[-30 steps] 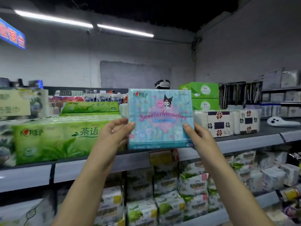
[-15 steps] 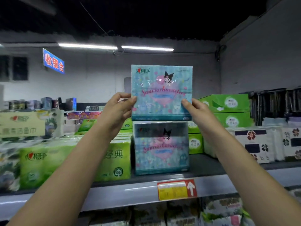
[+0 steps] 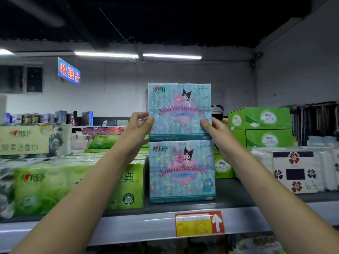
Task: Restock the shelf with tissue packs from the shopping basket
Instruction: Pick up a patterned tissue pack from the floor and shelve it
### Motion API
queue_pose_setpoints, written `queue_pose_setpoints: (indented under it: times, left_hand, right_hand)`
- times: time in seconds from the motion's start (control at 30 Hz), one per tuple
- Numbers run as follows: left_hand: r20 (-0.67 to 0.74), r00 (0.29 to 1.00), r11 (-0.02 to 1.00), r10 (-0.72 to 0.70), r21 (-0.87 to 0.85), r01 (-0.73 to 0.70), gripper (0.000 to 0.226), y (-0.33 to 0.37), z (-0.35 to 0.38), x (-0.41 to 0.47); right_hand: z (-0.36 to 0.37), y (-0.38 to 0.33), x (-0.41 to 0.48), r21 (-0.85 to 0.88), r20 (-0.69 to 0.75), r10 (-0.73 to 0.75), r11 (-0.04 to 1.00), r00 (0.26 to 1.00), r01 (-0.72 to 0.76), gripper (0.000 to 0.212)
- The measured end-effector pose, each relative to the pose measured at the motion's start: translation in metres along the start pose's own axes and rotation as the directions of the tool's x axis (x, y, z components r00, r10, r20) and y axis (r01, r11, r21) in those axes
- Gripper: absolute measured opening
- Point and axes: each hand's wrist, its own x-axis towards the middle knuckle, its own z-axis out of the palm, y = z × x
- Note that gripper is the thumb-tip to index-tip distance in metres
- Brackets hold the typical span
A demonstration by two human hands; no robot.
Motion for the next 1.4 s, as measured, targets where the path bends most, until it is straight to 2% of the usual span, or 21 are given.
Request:
queue_pose_setpoints:
  times: [0.13,0.4,0.5,0.6,0.7,0.8,0.87,0.97,1.03,1.13,1.23,1.33,1.4]
  left_hand:
    - [0.079,0.995,0.996,-0.054,0.078,0.048,0.065,-0.002,-0.004,-0.001]
    - [0.063,0.997,0.987,-0.037,0.159,0.027,0.094,-0.007,-0.006,-0.004]
    - [0.07,0.997,0.984,-0.038,0.174,0.025,0.096,-0.007,-0.008,-0.006]
    - [0.053,0.998,0.987,-0.025,0.161,0.017,0.082,-0.007,-0.006,-0.007]
    - [0.052,0.999,0.982,-0.015,0.188,0.005,0.068,-0.005,-0.001,-0.008]
    - [0.052,0.998,0.982,-0.034,0.188,0.024,0.074,-0.003,-0.002,-0.009]
    - [0.059,0.997,0.983,-0.049,0.18,0.038,0.081,-0.002,-0.003,-0.01]
    - [0.061,0.997,0.981,-0.044,0.19,0.031,0.076,-0.003,-0.003,-0.011]
    - [0.045,0.998,0.979,-0.043,0.199,0.033,0.077,-0.004,-0.003,-0.012]
    - [-0.014,0.999,0.987,-0.038,0.156,0.04,0.083,-0.003,-0.009,-0.015]
    - [-0.062,0.998,0.99,-0.015,0.139,0.023,0.092,0.002,-0.016,-0.021]
    - [-0.072,0.997,0.993,-0.003,0.12,0.012,0.098,0.007,-0.021,-0.03]
    - [-0.091,0.996,0.994,0.014,0.111,-0.004,0.095,0.008,-0.023,-0.039]
  right_hand:
    - [0.001,0.003,0.0,-0.032,0.04,0.014,0.999,0.999,-0.013,0.018]
    - [-0.004,0.005,0.0,-0.027,0.073,0.039,0.999,0.997,-0.037,0.059]
    - [-0.006,0.003,-0.002,-0.028,0.079,0.055,0.998,0.995,-0.053,0.089]
    - [-0.008,0.005,-0.002,-0.018,0.071,0.066,0.998,0.995,-0.065,0.108]
    - [-0.008,0.005,-0.003,0.006,0.062,0.072,0.997,0.995,-0.072,0.096]
    - [-0.008,0.007,-0.002,0.016,0.062,0.075,0.997,0.995,-0.076,0.075]
    - [-0.008,0.006,-0.003,0.015,0.059,0.079,0.997,0.995,-0.08,0.081]
    - [-0.007,0.004,-0.006,0.004,0.044,0.085,0.996,0.995,-0.086,0.103]
    - [-0.009,0.003,-0.008,0.007,0.019,0.094,0.996,0.995,-0.094,0.101]
    - [-0.015,0.001,-0.014,0.022,-0.04,0.09,0.996,0.995,-0.089,0.086]
    - [-0.021,-0.006,-0.025,0.039,-0.095,0.096,0.995,0.991,-0.093,0.087]
    - [-0.022,-0.013,-0.04,0.057,-0.145,0.104,0.994,0.984,-0.097,0.057]
    - [-0.021,-0.017,-0.051,0.066,-0.191,0.097,0.994,0.977,-0.086,0.037]
